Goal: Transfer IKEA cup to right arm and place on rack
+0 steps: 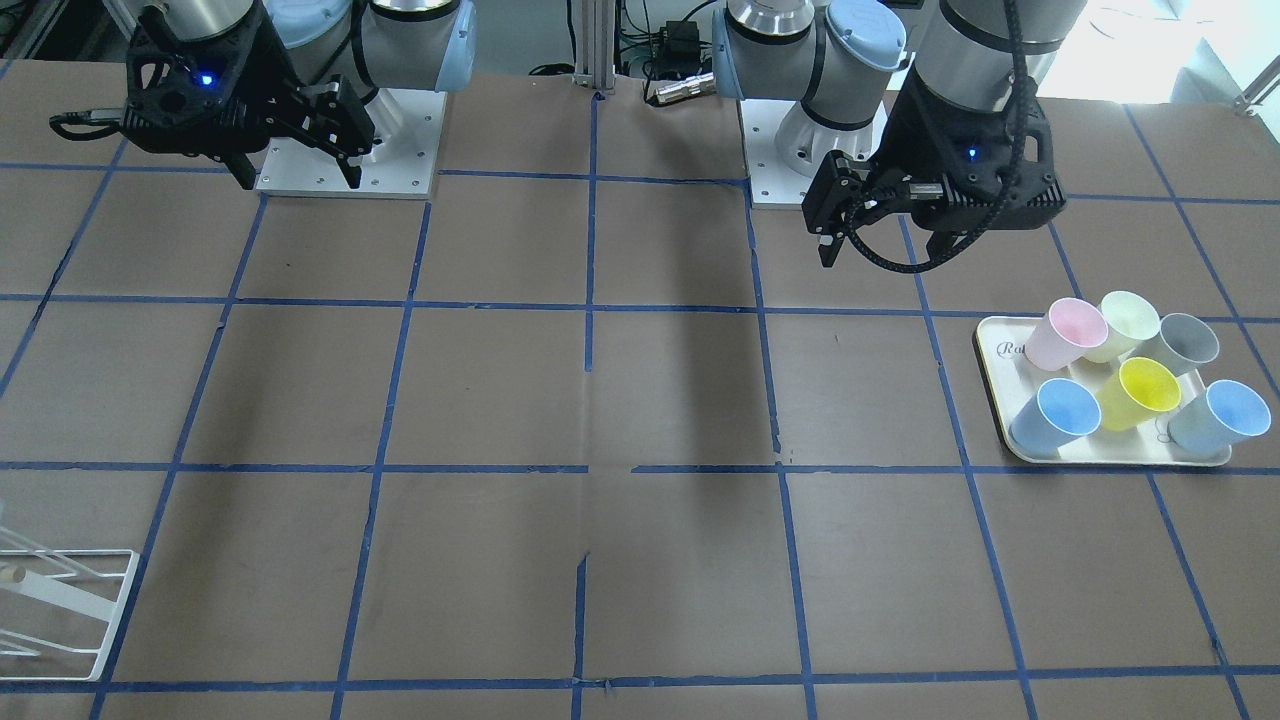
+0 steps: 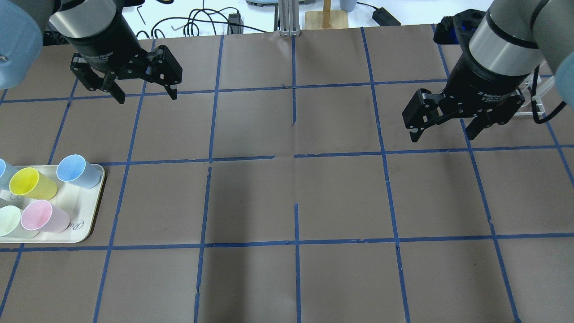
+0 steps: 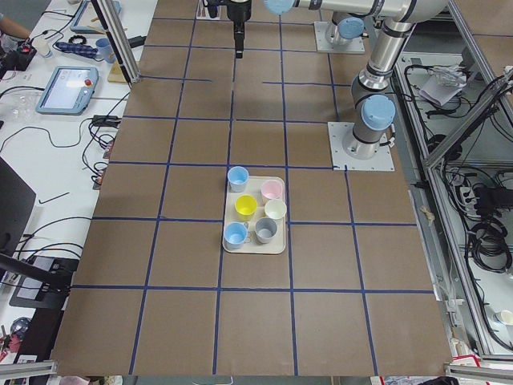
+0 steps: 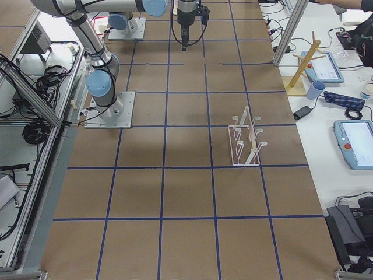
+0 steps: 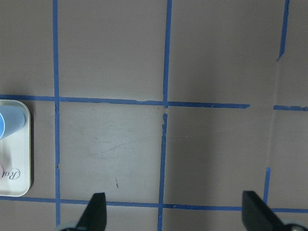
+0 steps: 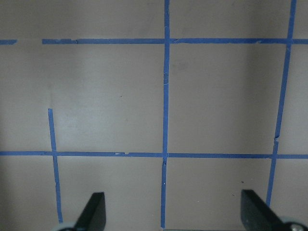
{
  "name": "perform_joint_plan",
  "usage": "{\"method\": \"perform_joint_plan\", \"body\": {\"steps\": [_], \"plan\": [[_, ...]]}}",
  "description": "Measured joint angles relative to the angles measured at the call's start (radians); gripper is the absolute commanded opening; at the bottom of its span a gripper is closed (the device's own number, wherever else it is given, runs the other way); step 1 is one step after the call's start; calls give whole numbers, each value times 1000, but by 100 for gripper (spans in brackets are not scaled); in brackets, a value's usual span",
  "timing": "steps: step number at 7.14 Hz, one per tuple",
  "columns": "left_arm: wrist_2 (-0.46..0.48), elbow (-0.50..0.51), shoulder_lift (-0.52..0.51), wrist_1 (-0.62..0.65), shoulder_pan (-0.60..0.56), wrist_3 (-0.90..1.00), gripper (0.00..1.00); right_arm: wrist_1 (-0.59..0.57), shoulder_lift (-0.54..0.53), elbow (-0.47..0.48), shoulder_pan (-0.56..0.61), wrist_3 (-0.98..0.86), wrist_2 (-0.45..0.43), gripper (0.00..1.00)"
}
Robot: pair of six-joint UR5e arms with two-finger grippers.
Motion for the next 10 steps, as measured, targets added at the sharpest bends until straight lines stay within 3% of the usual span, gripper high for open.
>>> {"method": "perform_joint_plan", "body": {"steps": [8,10], "plan": [[4,-12,23,-26,20,14,100,-17,3,-2,-17,7,28,100],[2,-11,16,-15,25,21,100,-23,4,-2,-37,-2,151,100]]}}
